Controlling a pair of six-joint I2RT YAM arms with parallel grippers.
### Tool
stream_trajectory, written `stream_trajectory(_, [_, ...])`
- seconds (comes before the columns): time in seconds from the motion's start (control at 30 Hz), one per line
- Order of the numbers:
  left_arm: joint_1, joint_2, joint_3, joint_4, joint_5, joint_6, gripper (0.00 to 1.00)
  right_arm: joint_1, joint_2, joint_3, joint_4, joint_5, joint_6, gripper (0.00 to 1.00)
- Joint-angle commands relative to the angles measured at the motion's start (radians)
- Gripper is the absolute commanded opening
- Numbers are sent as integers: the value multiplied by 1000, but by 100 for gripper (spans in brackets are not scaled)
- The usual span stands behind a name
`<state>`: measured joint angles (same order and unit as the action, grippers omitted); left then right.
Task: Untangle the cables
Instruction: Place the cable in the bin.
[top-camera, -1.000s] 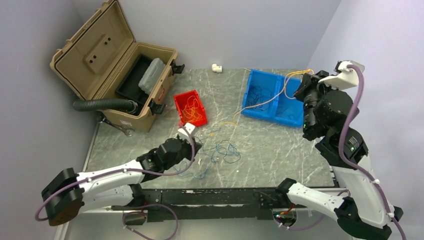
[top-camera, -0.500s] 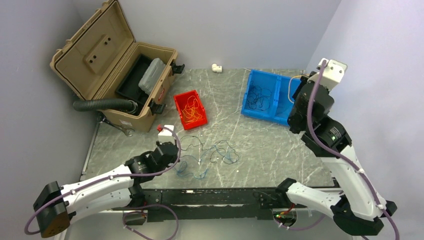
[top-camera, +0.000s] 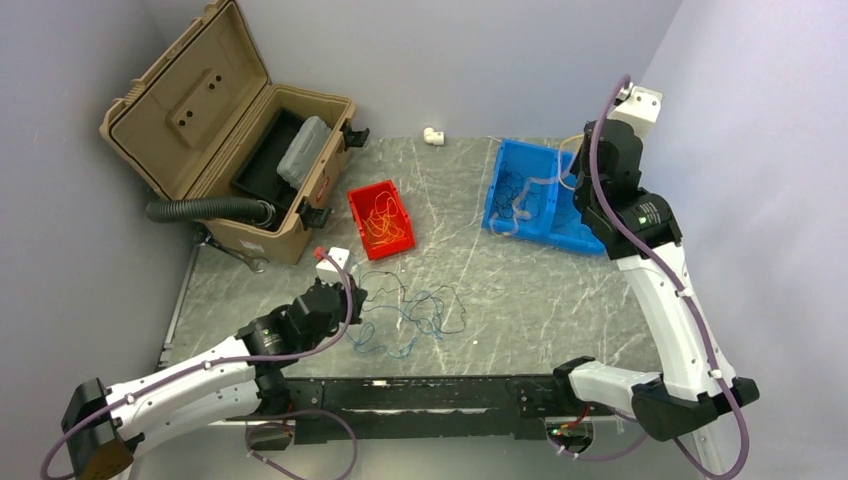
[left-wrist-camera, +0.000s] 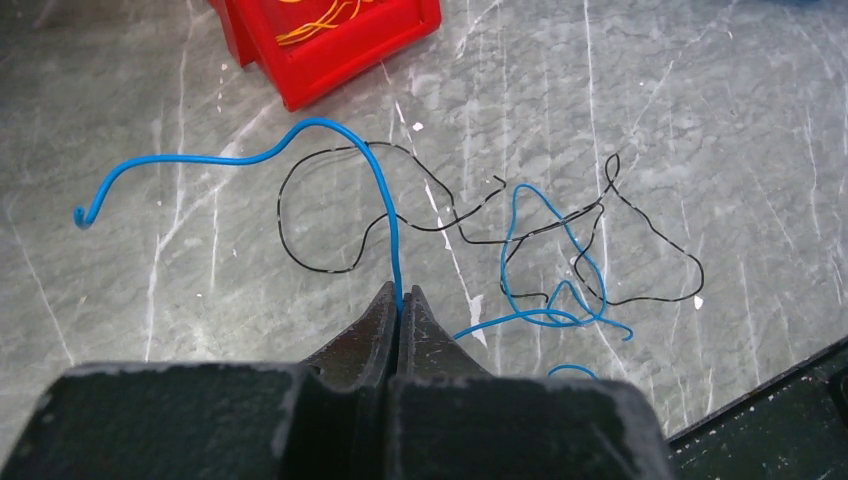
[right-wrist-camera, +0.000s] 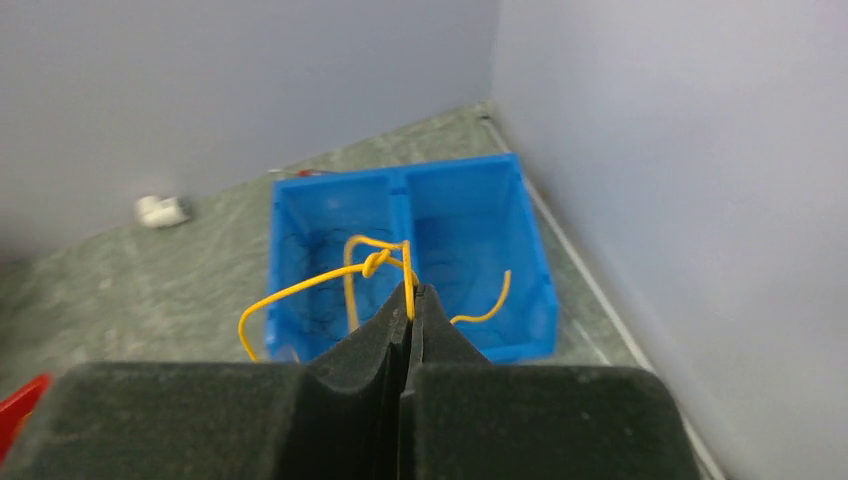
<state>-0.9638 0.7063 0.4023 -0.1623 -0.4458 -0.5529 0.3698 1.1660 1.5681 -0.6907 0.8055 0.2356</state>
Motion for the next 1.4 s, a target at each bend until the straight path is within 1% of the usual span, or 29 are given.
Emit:
stream_trajectory(0.0, [0, -31, 33, -10, 21, 46, 0, -2, -4, 81, 40, -271, 18, 0])
stream_trajectory(0.13, [0, -27, 75, -91, -17, 39, 0, 3, 59, 179, 6, -471, 24, 0])
stream_trajectory(0.27, [0, -22, 99, -135, -25, 21, 0, 34, 118, 236, 29, -587, 25, 0])
stream_trajectory(0.37, [0, -29, 97, -157, -20, 0, 0, 68, 155, 270, 56, -622, 27, 0])
stream_trajectory(0.43, [0, -25, 103, -191, -35, -15, 0, 96, 162, 261, 120, -645, 28, 0])
stream_trajectory(0.53, [0, 10, 155, -315, -84, -63, 0, 155, 168, 238, 204, -659, 29, 0])
stream_trajectory(0.63, [0, 37, 201, -399, -116, -77, 0, 206, 201, 256, 241, -657, 14, 0])
stream_trajectory(0.73, [0, 20, 205, -420, -123, -83, 0, 237, 222, 242, 320, -713, 10, 0])
stream_trajectory(0.87, [0, -30, 178, -425, -130, -97, 0, 249, 254, 198, 439, -775, 36, 0])
stream_trajectory(1.1, [0, -56, 188, -506, -151, -127, 0, 269, 412, 260, 490, -799, 44, 0])
stream_trajectory(1.27, [0, -105, 173, -529, -155, -140, 0, 277, 513, 326, 479, -799, 42, 0])
stream_trajectory(1.37, [0, -130, 170, -533, -149, -143, 0, 277, 553, 337, 482, -799, 43, 0])
